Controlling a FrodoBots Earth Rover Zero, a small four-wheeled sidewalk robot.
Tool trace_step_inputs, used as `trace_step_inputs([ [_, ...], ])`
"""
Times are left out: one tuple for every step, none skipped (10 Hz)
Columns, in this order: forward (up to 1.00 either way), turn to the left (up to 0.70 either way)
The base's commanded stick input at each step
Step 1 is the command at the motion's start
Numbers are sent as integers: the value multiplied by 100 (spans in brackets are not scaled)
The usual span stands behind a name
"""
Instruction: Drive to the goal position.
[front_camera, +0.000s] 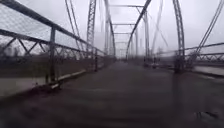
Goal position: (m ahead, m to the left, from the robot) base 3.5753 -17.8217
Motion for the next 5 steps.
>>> trace_step_inputs([
  [100,0],
  [100,0],
  [100,0],
  [100,0],
  [100,0],
])
